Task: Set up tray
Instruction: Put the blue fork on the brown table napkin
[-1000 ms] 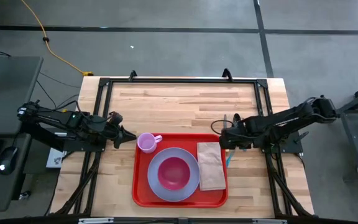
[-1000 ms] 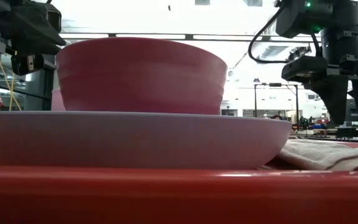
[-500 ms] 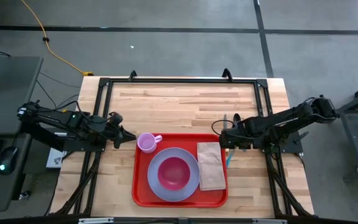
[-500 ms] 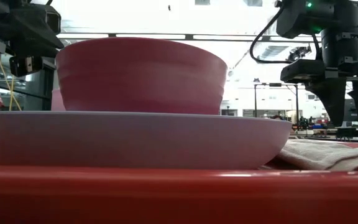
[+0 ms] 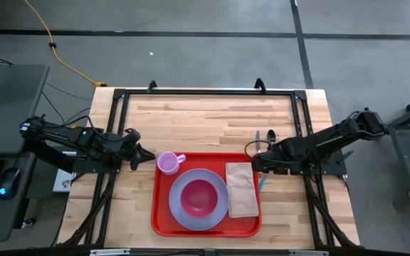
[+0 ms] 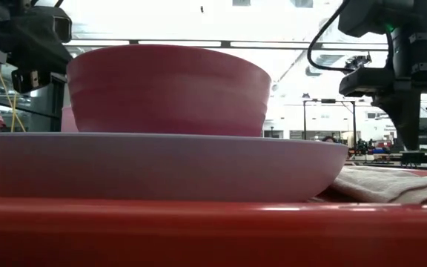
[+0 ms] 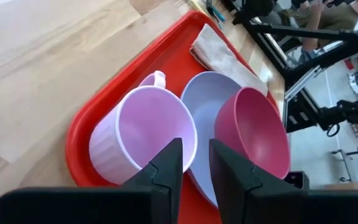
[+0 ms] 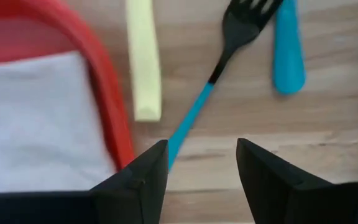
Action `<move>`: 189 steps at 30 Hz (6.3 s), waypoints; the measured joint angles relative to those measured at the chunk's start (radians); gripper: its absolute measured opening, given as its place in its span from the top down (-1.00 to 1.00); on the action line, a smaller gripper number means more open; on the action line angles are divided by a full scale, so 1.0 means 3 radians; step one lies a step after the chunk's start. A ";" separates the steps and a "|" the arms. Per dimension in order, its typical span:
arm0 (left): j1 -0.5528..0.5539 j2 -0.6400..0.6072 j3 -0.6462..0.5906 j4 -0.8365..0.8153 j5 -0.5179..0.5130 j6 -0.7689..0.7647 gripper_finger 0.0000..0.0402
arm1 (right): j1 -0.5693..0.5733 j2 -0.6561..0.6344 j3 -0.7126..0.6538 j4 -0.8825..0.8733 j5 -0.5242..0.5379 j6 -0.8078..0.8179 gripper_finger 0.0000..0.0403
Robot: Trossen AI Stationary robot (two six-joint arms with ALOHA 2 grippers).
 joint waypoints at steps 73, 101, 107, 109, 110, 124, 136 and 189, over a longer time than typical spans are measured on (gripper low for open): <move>0.0000 0.0000 0.0000 -0.0293 0.0251 0.0039 0.45 | -0.0353 0.0690 -0.0228 0.0319 0.0045 0.0063 0.99; 0.0000 0.0000 0.0000 -0.0296 0.0249 0.0040 0.45 | -0.0355 0.0695 0.0426 -0.0409 0.0216 -0.0192 1.00; 0.0001 0.0000 0.0000 -0.0297 0.0250 0.0040 0.45 | -0.0351 0.0693 0.0794 -0.0687 0.0257 -0.0259 1.00; 0.0000 0.0000 0.0000 -0.0301 0.0250 0.0040 0.45 | -0.0351 0.0693 0.0932 -0.0748 0.0258 -0.0280 1.00; 0.0001 0.0000 0.0000 -0.0302 0.0250 0.0040 0.45 | -0.0350 0.0691 0.0996 -0.0750 0.0259 -0.0281 1.00; 0.0001 0.0000 0.0000 -0.0300 0.0249 0.0127 0.45 | -0.0015 0.0788 0.1298 -0.0341 -0.0038 -0.0017 1.00; 0.0001 0.0000 0.0000 -0.0294 0.0242 0.0127 0.45 | 0.0162 0.1254 0.1297 0.0608 -0.0234 0.0075 1.00; 0.0000 0.0000 0.0000 -0.0327 0.0197 0.0127 0.45 | 0.0236 0.1658 0.1300 0.0599 0.0041 -0.0158 0.95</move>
